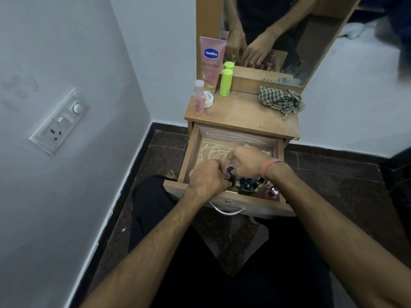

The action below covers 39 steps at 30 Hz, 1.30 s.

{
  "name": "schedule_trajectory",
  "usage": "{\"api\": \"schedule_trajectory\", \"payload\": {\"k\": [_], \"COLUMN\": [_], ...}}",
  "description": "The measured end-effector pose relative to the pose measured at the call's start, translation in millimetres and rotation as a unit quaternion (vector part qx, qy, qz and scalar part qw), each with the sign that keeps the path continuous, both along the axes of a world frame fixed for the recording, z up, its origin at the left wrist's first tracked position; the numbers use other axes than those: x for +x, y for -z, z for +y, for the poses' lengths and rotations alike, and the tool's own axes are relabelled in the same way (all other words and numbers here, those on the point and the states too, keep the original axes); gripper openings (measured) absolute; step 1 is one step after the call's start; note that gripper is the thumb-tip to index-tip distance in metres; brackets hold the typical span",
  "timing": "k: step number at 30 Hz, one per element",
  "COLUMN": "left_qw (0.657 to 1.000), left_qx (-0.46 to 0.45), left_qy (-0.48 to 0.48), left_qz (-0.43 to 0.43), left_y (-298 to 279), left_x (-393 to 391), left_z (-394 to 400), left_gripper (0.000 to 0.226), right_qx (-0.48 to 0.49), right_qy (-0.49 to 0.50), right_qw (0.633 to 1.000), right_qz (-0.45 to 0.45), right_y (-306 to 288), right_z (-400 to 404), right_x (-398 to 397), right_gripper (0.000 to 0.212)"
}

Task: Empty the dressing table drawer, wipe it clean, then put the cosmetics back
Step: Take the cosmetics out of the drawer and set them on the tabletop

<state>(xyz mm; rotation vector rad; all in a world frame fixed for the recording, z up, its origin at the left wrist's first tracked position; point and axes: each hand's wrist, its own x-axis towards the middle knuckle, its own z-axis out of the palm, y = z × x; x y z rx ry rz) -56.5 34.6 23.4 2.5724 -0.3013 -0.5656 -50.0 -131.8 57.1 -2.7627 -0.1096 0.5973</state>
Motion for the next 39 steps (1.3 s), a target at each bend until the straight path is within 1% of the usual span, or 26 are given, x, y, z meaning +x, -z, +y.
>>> {"api": "schedule_trajectory", "payload": {"k": [4,8,12,14,17,19,21,23,24,26,27,31,34,36,39], "left_qw": [1.000,0.999,0.998,0.997,0.998,0.998,0.998,0.997,0.996,0.993,0.990,0.968,0.951,0.948,0.947], "left_qx": [-0.009,0.003,0.027,0.026,0.020,0.013,-0.008,-0.032,-0.040,-0.055,-0.065,-0.109,-0.090,-0.067,-0.042], "left_qy": [0.005,0.003,-0.003,-0.002,0.003,0.002,0.003,0.007,0.011,0.020,0.023,0.004,-0.019,-0.029,-0.029], "left_qz": [-0.029,-0.046,-0.064,-0.066,-0.064,-0.061,-0.055,-0.064,-0.076,-0.105,-0.125,-0.225,-0.295,-0.309,-0.318], "left_y": [5,8,8,8,7,6,4,-3,-8,-25,-36,-72,-86,-90,-90], "left_x": [1,3,4,4,3,4,4,11,16,28,36,77,108,123,140], "left_z": [-2,-5,-6,-6,-5,-4,-1,4,7,10,10,-1,-18,-29,-44], "left_gripper": [0.032,0.029,0.024,0.022,0.019,0.019,0.019,0.018,0.016,0.011,0.008,0.009,0.008,0.012,0.015], "right_qx": [-0.027,-0.042,-0.049,-0.050,-0.064,-0.085,-0.103,-0.103,-0.095,-0.067,-0.048,0.007,0.008,0.000,-0.007], "right_qy": [0.007,0.012,0.023,0.024,0.016,0.011,0.006,0.013,0.018,0.031,0.040,0.087,0.110,0.110,0.097], "right_qw": [1.000,0.999,0.998,0.998,0.998,0.996,0.994,0.992,0.992,0.991,0.988,0.961,0.946,0.941,0.945], "right_qz": [0.014,0.014,0.022,0.020,0.004,-0.022,-0.048,-0.066,-0.075,-0.112,-0.140,-0.261,-0.305,-0.321,-0.314], "right_y": [-3,-4,-1,-1,1,2,-1,-10,-17,-33,-42,-81,-99,-104,-103], "right_z": [3,4,6,8,10,12,12,11,9,2,-2,-19,-24,-25,-23], "right_x": [2,2,3,4,7,7,8,10,12,19,24,56,87,106,132], "right_gripper": [0.027,0.032,0.015,0.013,0.017,0.021,0.017,0.011,0.014,0.017,0.016,0.013,0.015,0.017,0.015]}}
